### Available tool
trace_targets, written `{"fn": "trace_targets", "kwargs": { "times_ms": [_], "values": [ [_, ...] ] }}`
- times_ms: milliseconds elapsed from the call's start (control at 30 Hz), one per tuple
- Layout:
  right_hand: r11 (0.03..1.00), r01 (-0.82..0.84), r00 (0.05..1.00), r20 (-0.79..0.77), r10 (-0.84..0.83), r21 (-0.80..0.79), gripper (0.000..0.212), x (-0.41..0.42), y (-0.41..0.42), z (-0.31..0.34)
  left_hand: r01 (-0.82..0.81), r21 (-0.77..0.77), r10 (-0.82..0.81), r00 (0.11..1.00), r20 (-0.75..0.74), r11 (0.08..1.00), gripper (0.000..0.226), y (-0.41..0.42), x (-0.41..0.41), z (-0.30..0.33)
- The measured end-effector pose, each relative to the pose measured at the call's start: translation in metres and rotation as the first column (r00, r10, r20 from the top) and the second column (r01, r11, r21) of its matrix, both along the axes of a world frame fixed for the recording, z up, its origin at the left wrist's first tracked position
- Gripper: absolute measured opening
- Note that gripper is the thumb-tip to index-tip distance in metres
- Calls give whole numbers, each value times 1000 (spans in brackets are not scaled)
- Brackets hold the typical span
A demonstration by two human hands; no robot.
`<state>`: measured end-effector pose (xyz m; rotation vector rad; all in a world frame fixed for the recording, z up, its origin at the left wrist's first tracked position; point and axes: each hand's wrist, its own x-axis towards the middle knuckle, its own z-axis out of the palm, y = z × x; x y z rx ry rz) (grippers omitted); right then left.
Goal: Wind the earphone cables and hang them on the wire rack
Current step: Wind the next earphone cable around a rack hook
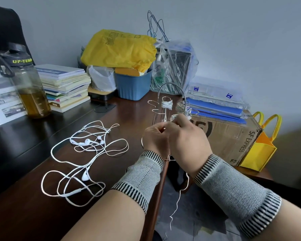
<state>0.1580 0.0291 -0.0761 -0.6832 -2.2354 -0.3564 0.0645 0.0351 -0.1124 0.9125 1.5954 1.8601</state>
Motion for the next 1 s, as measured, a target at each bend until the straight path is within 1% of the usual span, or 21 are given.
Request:
{"fn": "trace_targets", "kwargs": {
  "times_ms": [67, 100, 133, 167, 200, 267, 333, 433, 467, 533, 600, 667, 733, 800, 833, 867, 900, 933, 967, 1000],
  "values": [
    [962, -110, 975, -213, 57, -248, 9, 7, 9, -9, -4, 36, 5, 1000, -29, 999, 6, 1, -1, -5],
    [934, -130, 948, -317, 19, -333, 11, 11, 11, -13, -33, 18, 35, 995, -91, 999, 7, 0, -1, -4],
    [903, -133, 927, -374, -33, -409, 13, 13, 15, -16, -60, -8, 58, 986, -156, 998, 13, -1, -1, -3],
    [847, -144, 906, -413, -96, -511, 16, 16, 20, -19, -93, -14, 88, 974, -208, 996, 20, -3, -1, -2],
    [779, -162, 888, -434, -153, -606, 17, 18, 25, -21, -118, -20, 111, 968, -224, 993, 24, -4, -2, -2],
    [655, -229, 862, -463, -207, -720, 16, 21, 30, -24, -124, -19, 116, 967, -228, 992, 26, -6, -2, 0],
    [603, -224, 871, -435, -229, -766, 13, 24, 35, -27, -102, -20, 96, 974, -203, 995, 25, -7, -2, -1],
    [590, -191, 878, -405, -255, -785, 14, 25, 39, -27, -76, -26, 73, 993, -91, 997, 17, -8, 0, 4],
    [585, -182, 883, -394, -257, -790, 15, 24, 41, -27, -79, -30, 76, 993, -85, 996, 15, -8, 0, 5],
    [569, -168, 889, -374, -265, -805, 20, 24, 43, -29, -98, -33, 91, 980, -176, 995, 26, -7, 2, 5],
    [544, -163, 894, -357, -271, -823, 28, 26, 44, -32, -124, -32, 112, 959, -261, 992, 34, -8, 2, 6],
    [467, -176, 896, -337, -288, -867, 37, 33, 47, -35, -137, -32, 123, 952, -281, 990, 37, -8, 0, 7],
    [347, -227, 889, -339, -308, -910, 43, 43, 52, -33, -143, -36, 127, 948, -293, 989, 38, -8, -1, 7],
    [233, -313, 867, -377, -326, -921, 37, 54, 58, -25, -137, -36, 121, 949, -290, 990, 36, -8, 0, 6],
    [212, -349, 856, -403, -324, -913, 32, 57, 60, -19, -131, -33, 117, 955, -274, 991, 33, -9, 0, 6],
    [226, -365, 851, -422, -313, -903, 28, 59, 62, -13, -126, -29, 115, 961, -253, 992, 29, -9, 0, 6],
    [271, -356, 854, -430, -294, -894, 26, 59, 63, -5, -119, -24, 110, 966, -234, 993, 26, -9, 0, 6],
    [356, -308, 869, -413, -271, -882, 25, 57, 62, 3, -113, -20, 106, 970, -217, 993, 23, -9, 1, 6],
    [474, -217, 897, -366, -248, -853, 25, 53, 61, 10, -102, -13, 97, 975, -201, 995, 22, -8, 1, 6],
    [601, -106, 928, -297, -227, -792, 27, 49, 58, 18, -91, -7, 88, 978, -188, 996, 20, -8, 1, 6]
  ]
}}
